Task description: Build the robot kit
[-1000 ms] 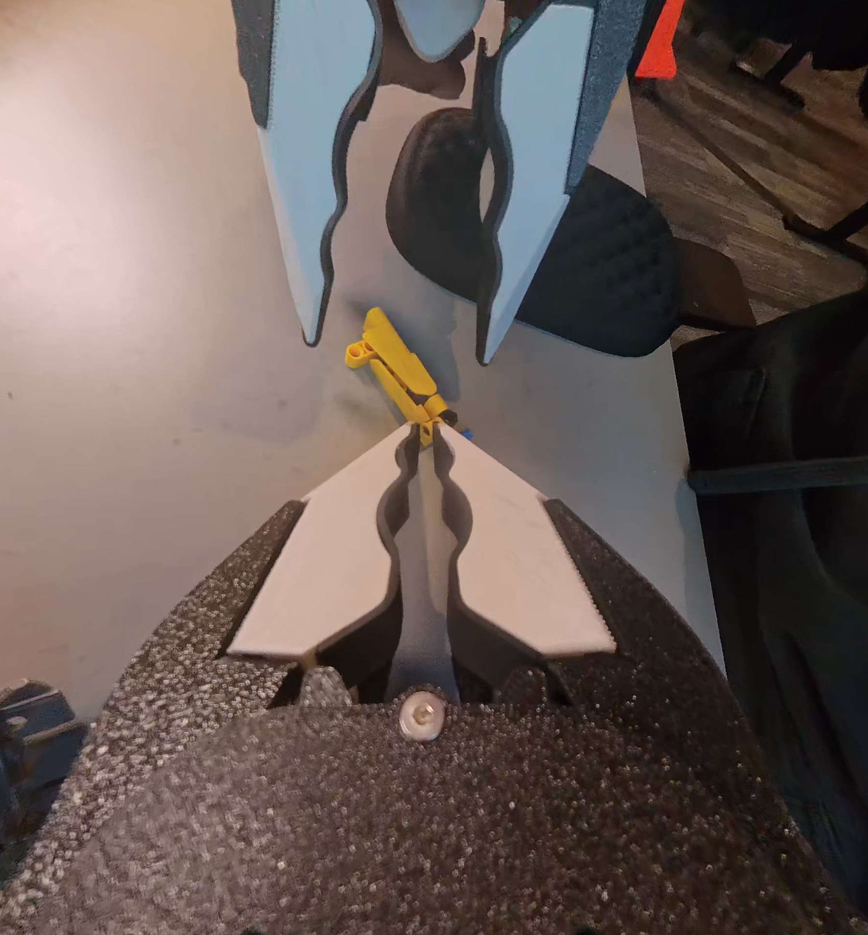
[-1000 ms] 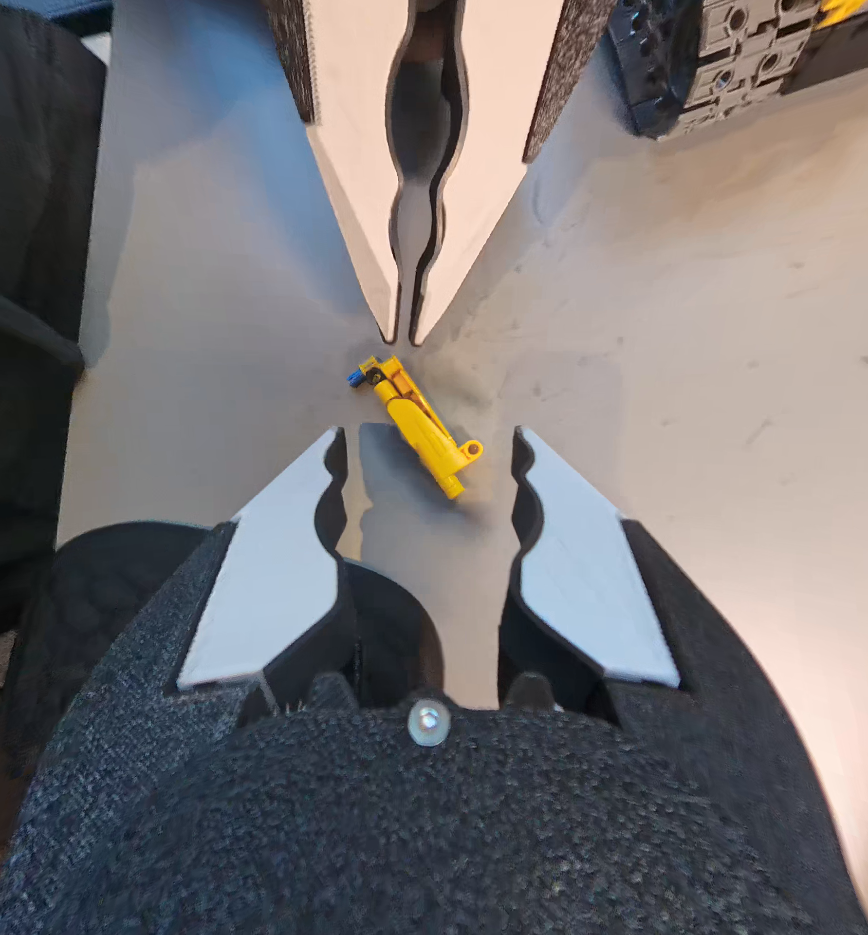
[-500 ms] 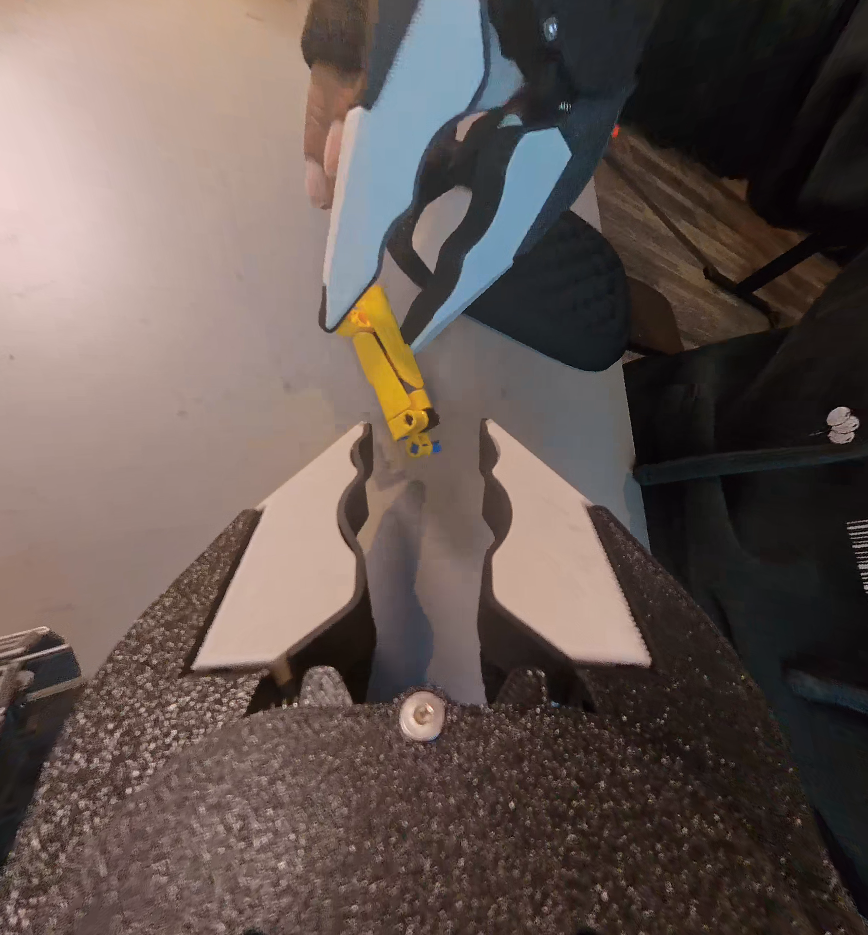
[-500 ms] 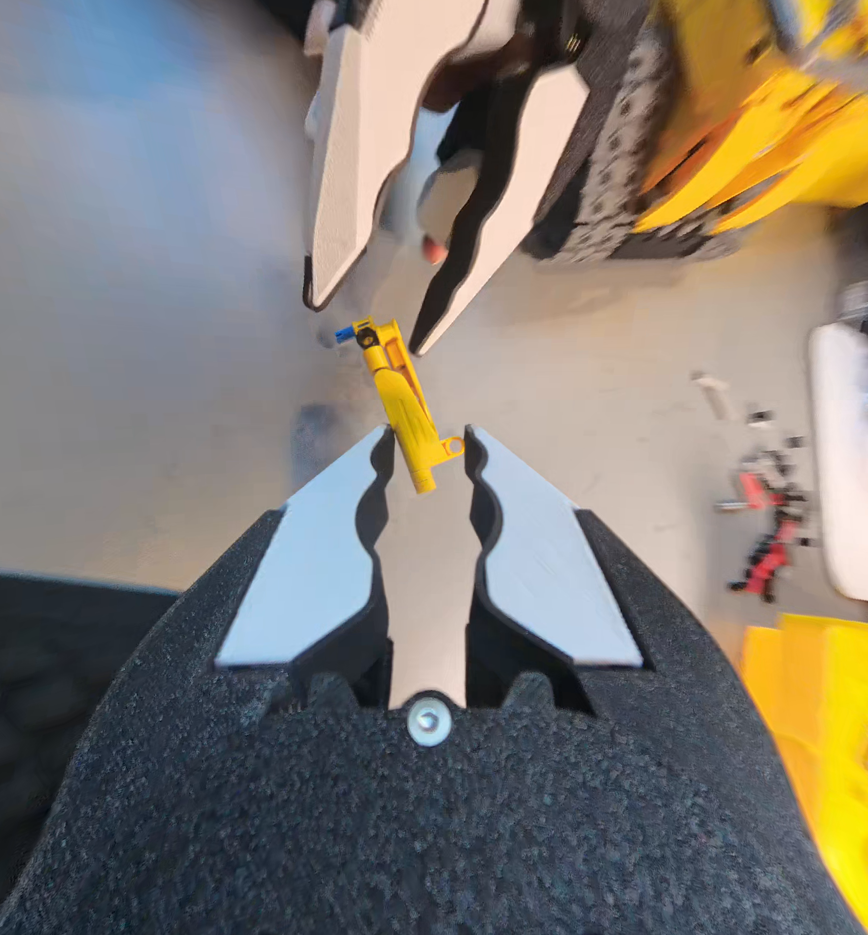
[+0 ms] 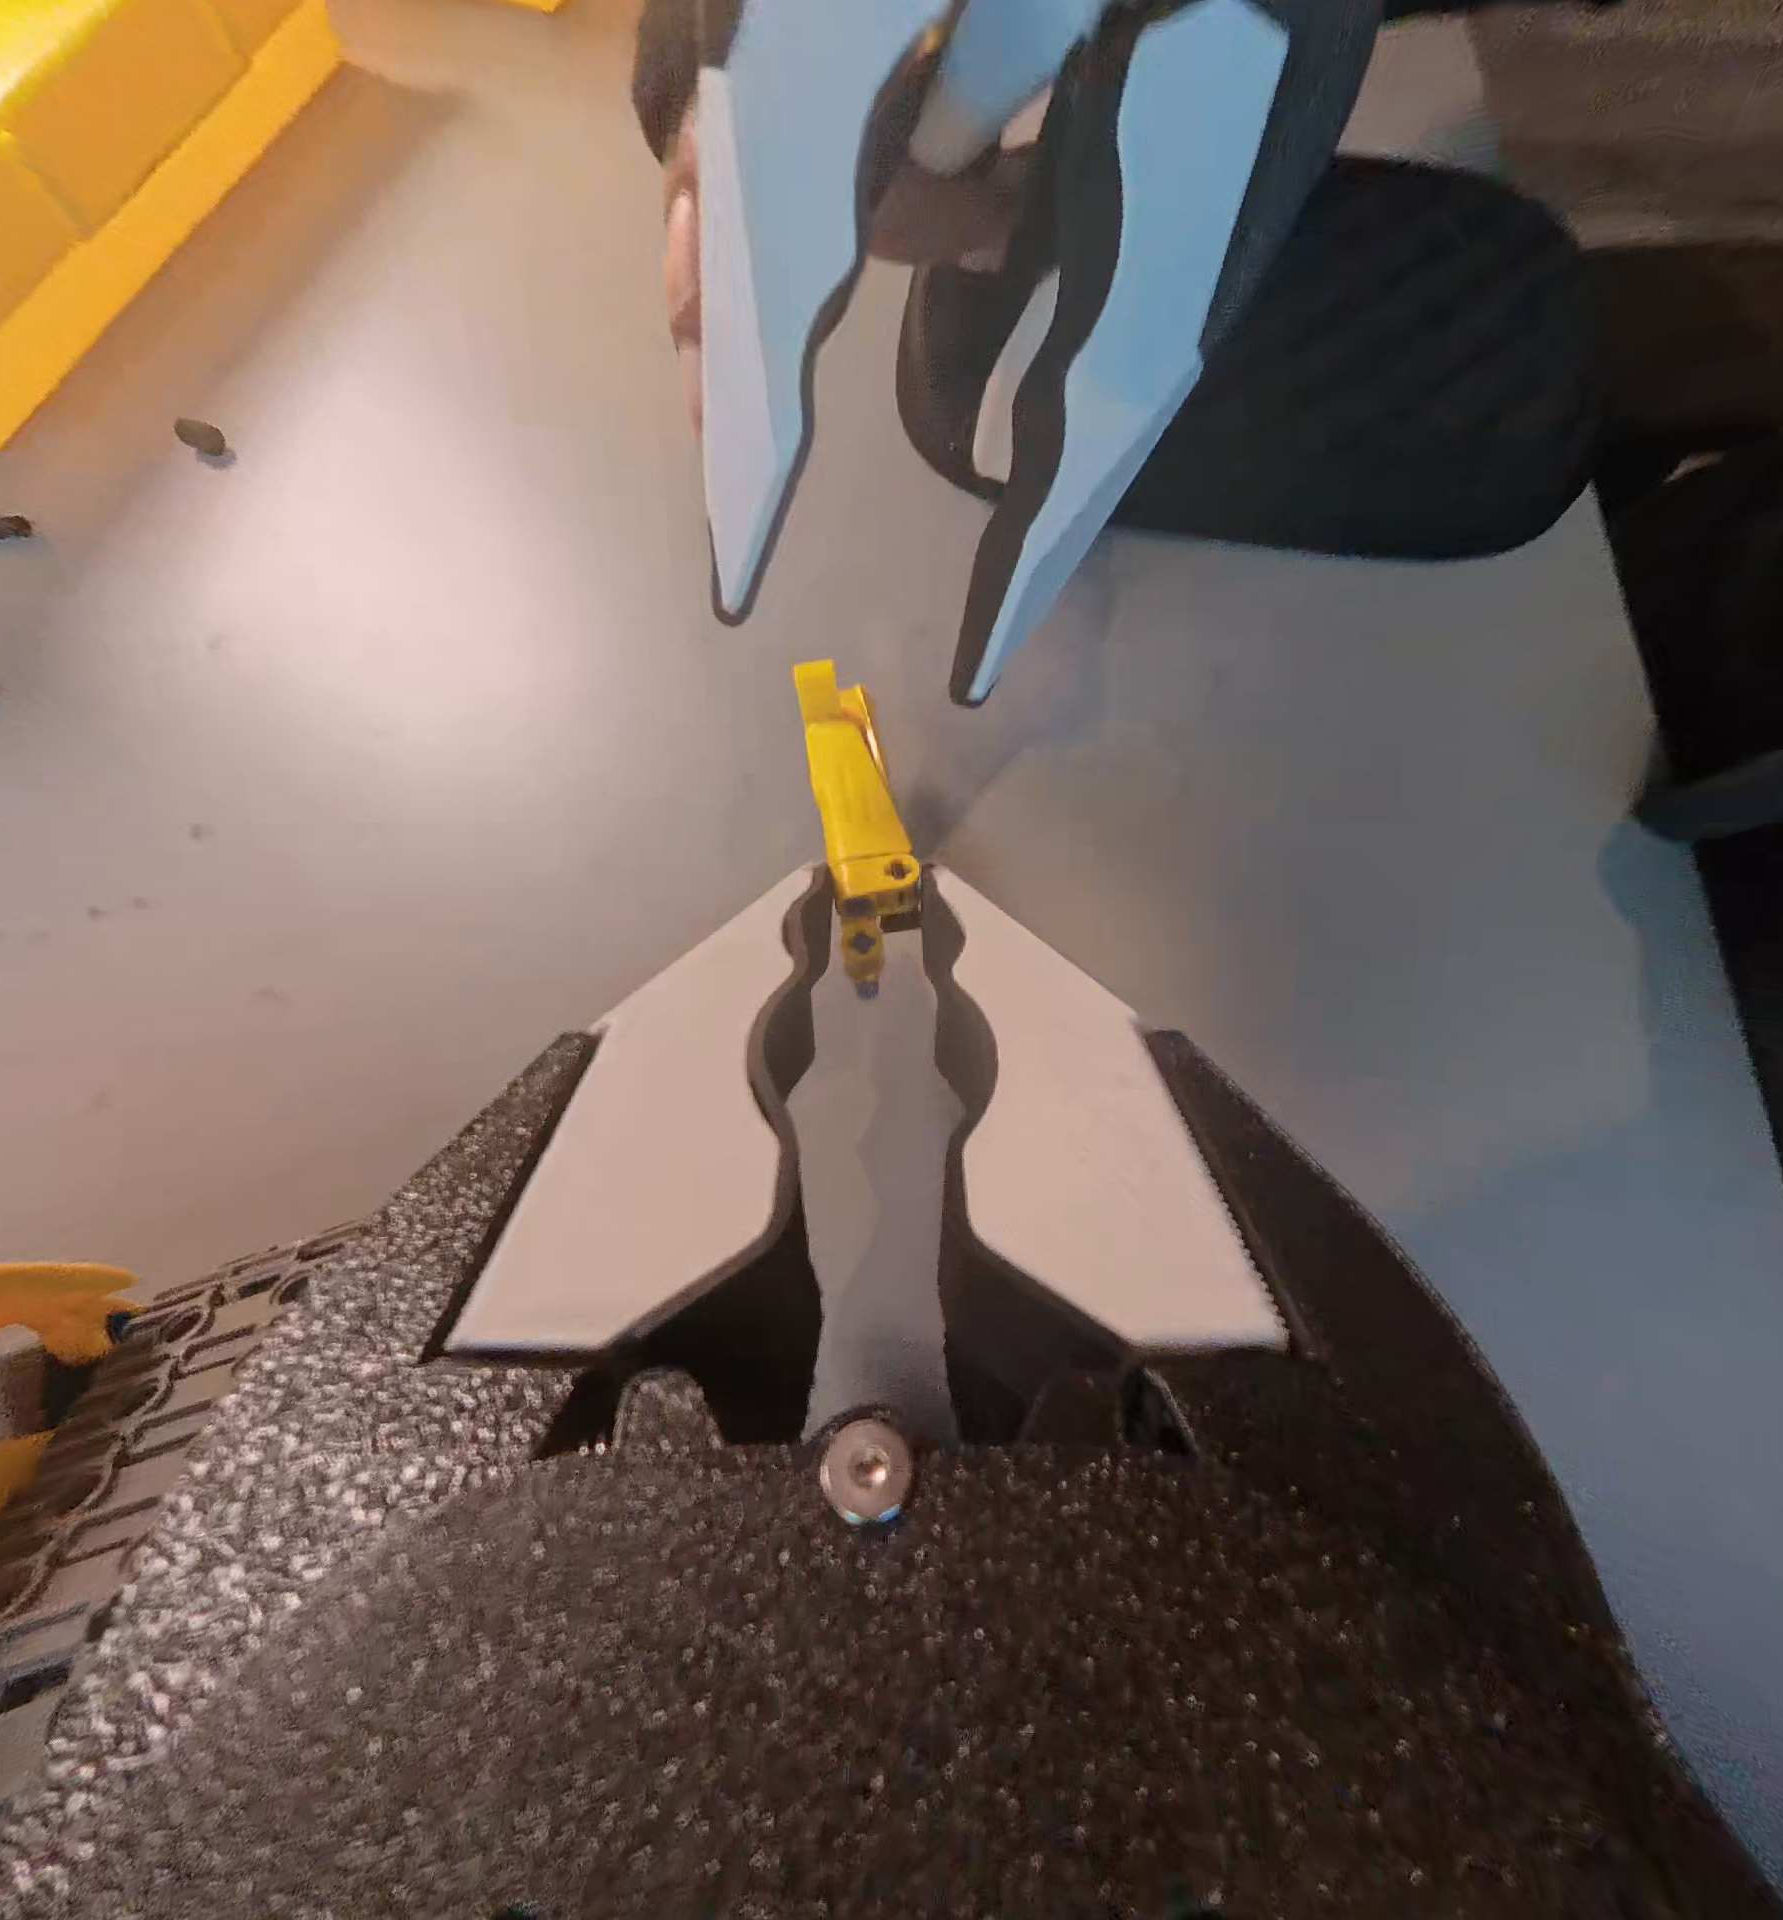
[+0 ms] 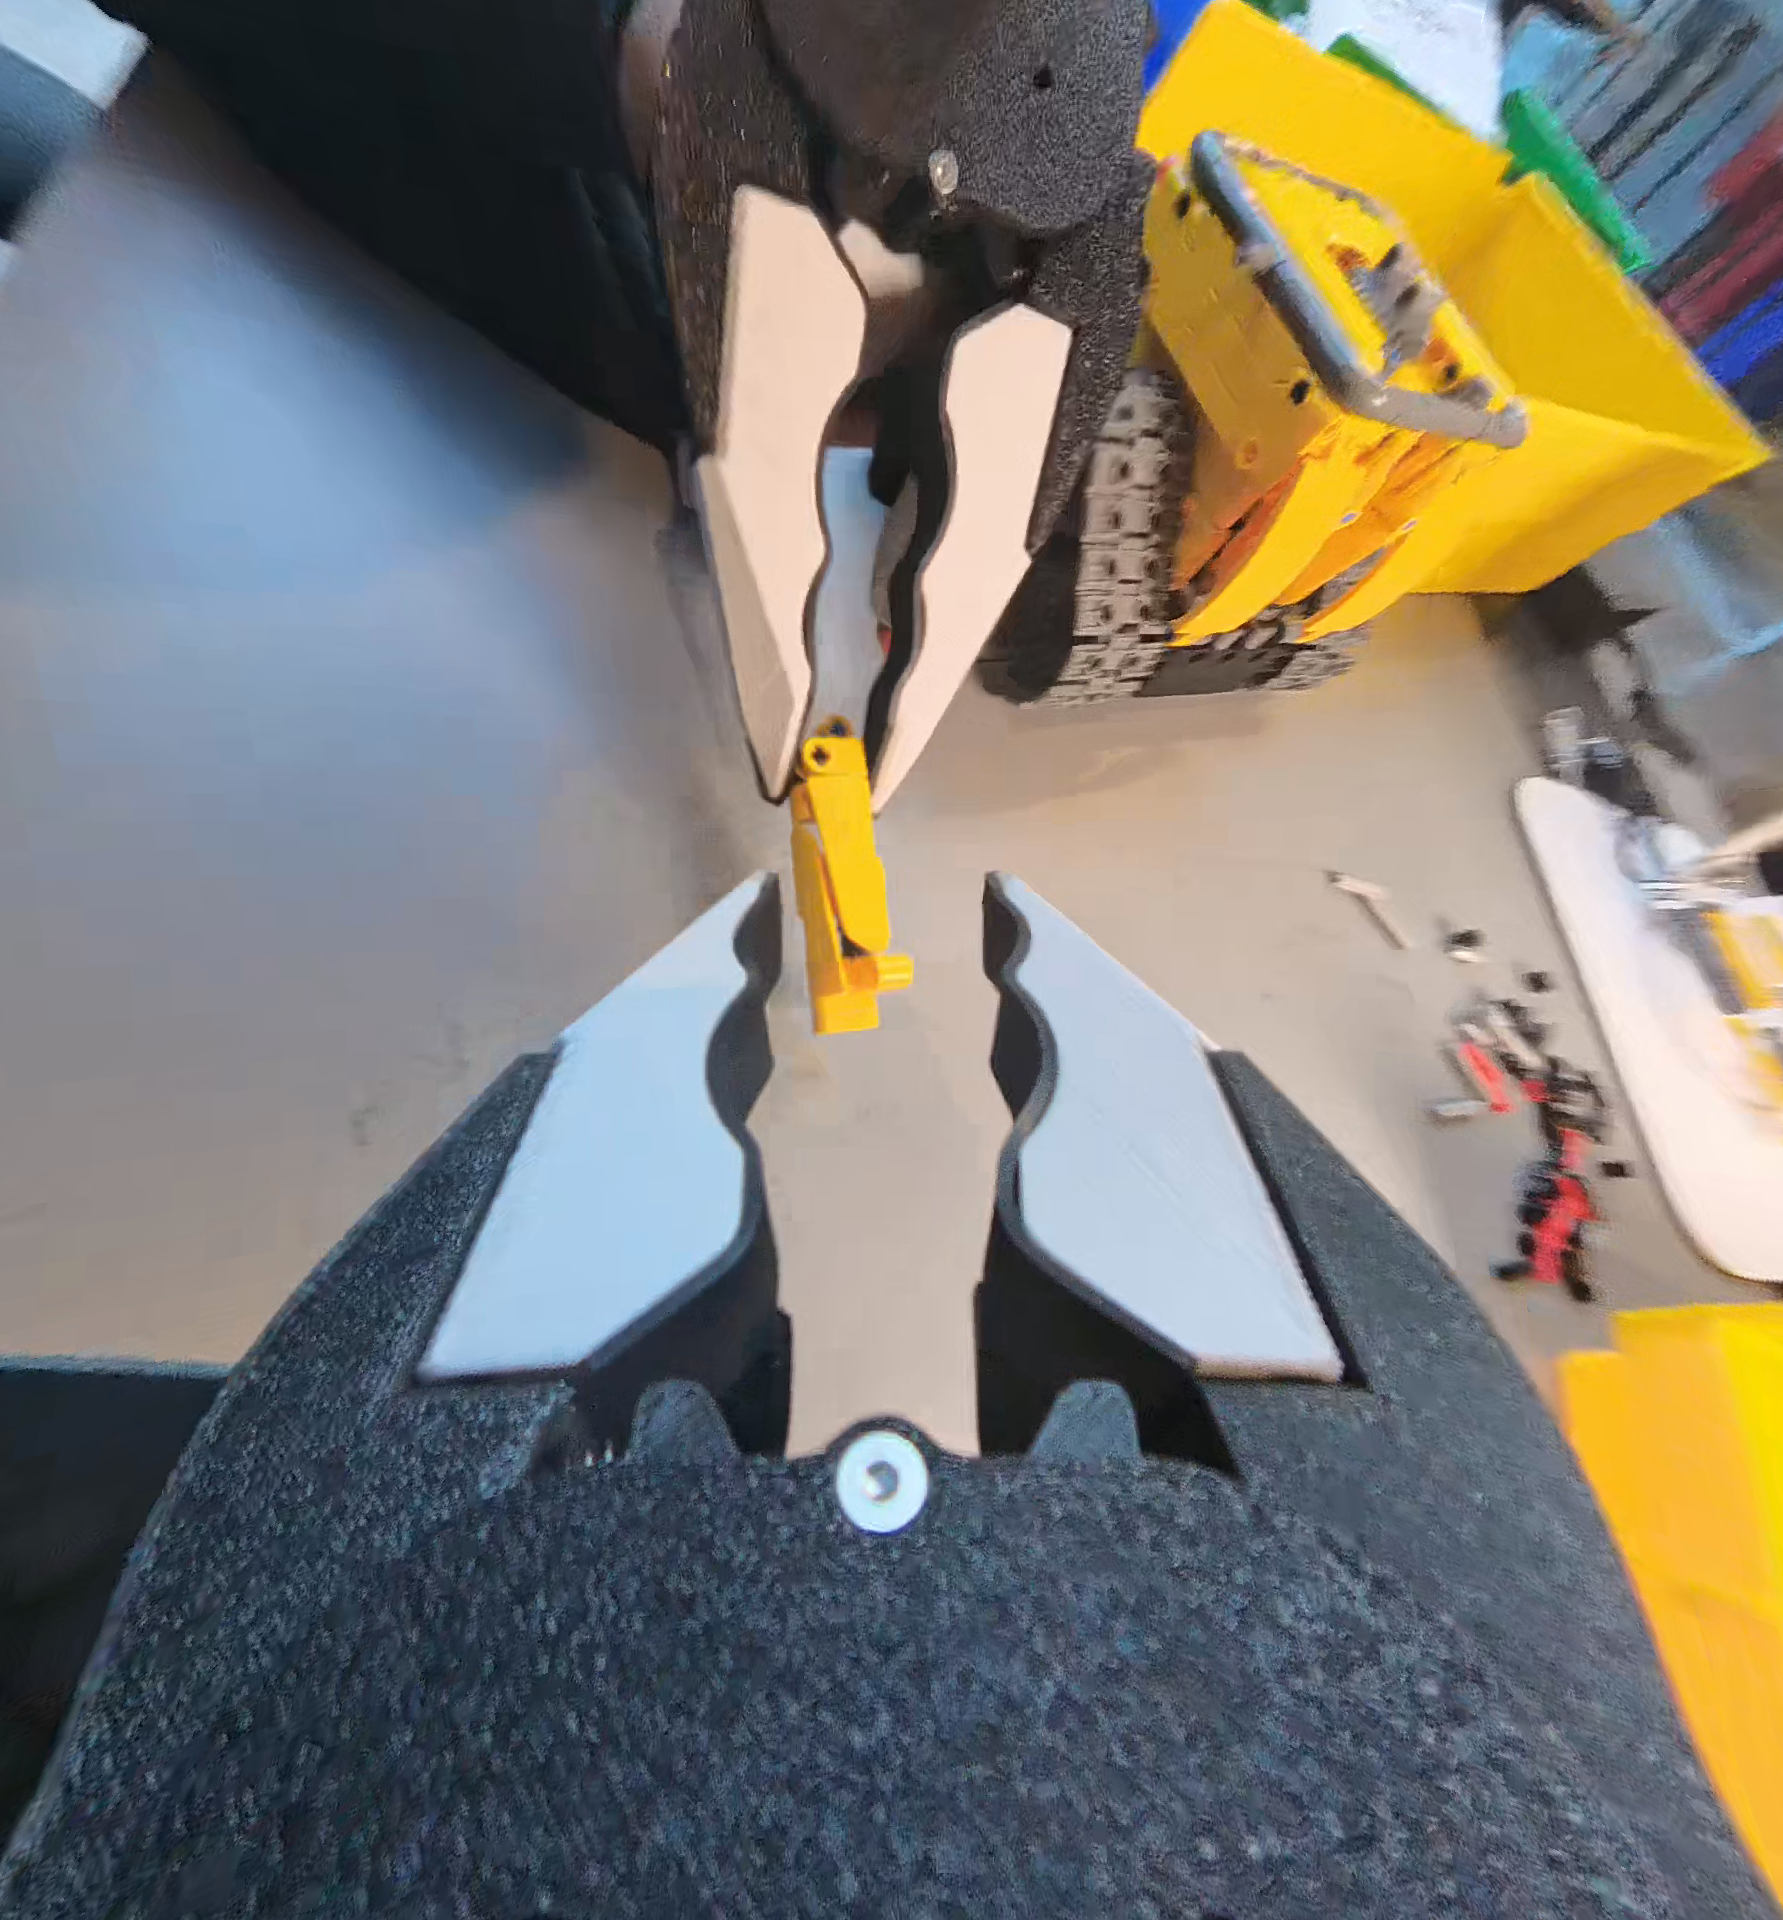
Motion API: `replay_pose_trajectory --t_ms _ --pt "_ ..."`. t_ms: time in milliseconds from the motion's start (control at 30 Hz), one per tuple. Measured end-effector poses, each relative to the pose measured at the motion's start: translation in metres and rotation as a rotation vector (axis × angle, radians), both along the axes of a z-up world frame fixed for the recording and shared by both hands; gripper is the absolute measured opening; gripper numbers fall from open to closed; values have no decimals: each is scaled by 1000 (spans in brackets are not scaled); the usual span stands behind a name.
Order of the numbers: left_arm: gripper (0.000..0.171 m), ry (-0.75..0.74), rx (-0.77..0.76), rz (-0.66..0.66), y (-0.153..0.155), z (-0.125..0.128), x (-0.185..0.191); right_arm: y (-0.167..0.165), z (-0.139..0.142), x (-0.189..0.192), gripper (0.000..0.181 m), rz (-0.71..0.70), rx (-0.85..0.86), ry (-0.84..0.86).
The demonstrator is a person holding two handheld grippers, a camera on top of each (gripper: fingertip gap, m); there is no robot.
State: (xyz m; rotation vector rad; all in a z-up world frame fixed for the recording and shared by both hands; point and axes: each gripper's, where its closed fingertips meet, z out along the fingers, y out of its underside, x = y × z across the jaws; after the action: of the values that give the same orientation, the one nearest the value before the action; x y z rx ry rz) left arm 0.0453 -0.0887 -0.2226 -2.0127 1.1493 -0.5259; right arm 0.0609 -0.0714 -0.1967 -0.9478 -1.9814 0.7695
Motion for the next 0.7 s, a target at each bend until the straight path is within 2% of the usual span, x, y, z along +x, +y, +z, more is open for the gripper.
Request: replay_pose_trajectory --t_ms 133,233,300,433,700 --pt "15 82 18 -32 -1 -15 0 -5 -22 3 41 96 -97 -186" --pt "15 103 35 -29 2 -17 -1 -4 -34 -1 33 143 -106 -257" --pt "15 102 26 -24 3 -19 -2 -1 -38 -5 16 162 -100 -276" --pt "15 101 -11 -4 6 -23 -6 2 -40 -8 15 194 -147 -326" --pt "18 51 -41 71 16 -20 -15 19 -41 -8 14 139 -170 -349"
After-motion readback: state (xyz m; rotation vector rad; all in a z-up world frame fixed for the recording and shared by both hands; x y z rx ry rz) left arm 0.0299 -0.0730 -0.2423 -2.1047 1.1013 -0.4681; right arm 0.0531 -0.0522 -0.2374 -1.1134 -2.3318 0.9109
